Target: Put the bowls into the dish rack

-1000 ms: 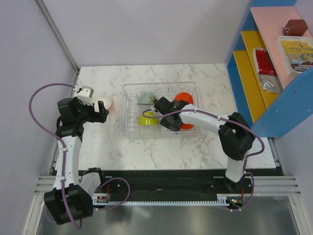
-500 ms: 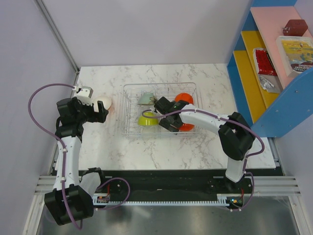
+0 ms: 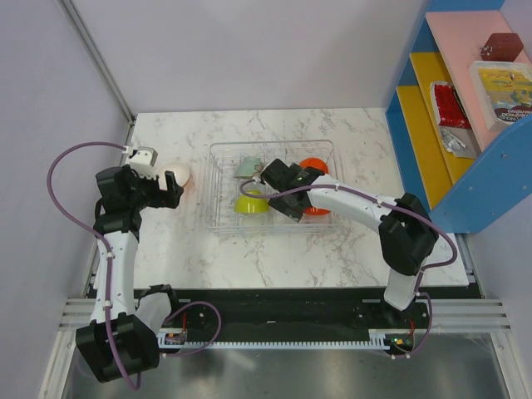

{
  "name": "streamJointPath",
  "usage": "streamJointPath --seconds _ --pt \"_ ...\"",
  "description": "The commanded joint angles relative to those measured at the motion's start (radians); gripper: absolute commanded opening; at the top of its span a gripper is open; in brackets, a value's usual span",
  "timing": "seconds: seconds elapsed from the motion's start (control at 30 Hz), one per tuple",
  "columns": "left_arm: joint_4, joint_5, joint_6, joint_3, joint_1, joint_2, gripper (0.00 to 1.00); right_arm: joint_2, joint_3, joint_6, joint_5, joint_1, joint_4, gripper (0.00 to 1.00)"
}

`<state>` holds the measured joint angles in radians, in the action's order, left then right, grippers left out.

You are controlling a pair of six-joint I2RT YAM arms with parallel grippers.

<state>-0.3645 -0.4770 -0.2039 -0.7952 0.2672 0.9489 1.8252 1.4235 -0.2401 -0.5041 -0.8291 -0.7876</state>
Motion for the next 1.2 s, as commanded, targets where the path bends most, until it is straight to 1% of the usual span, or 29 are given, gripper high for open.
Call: streamJointPath --seconds 0.0,0.13,0.27,0.37,0.4,0.53,0.63,0.67,0.87,0.9,1.17 --pt "0.033 0.005 -0.009 -0.009 0.004 -0.015 1.00 -0.061 0.060 -0.027 0.064 0.001 -0.047 0.98" --pt "0.032 0.006 -0.009 -0.010 0.006 -0.013 1.00 -0.070 0.066 -0.034 0.107 0.001 -0.074 0.98" --pt "0.032 0.014 -0.011 -0.009 0.006 -0.013 1.00 -0.081 0.074 -0.028 0.105 0.001 -0.084 0.98" --pt "0.053 0.050 -0.022 -0.018 0.006 0.014 1.00 -0.095 0.092 -0.028 0.093 0.001 -0.075 0.98" --pt "0.058 0.092 -0.032 -0.039 0.006 0.033 1.00 -0.102 0.100 -0.031 0.087 0.001 -0.068 0.98" --pt "0.070 0.147 -0.049 -0.102 0.006 0.193 1.00 -0.139 0.120 -0.051 0.056 0.004 -0.030 0.98" --pt "0.081 0.198 -0.048 -0.159 0.007 0.280 0.99 -0.171 0.130 -0.054 0.055 0.008 -0.006 0.98" --pt "0.085 0.213 -0.043 -0.171 0.006 0.336 0.99 -0.185 0.132 -0.054 0.055 0.010 0.001 0.98" --pt "0.119 0.255 -0.037 -0.272 0.007 0.473 0.98 -0.211 0.114 -0.051 0.067 0.021 0.008 0.98" --pt "0.118 0.265 -0.035 -0.298 0.007 0.514 0.98 -0.216 0.103 -0.051 0.068 0.021 0.010 0.98" --pt "0.160 0.287 -0.051 -0.361 0.012 0.712 0.93 -0.254 0.065 -0.047 0.090 0.027 0.027 0.98"
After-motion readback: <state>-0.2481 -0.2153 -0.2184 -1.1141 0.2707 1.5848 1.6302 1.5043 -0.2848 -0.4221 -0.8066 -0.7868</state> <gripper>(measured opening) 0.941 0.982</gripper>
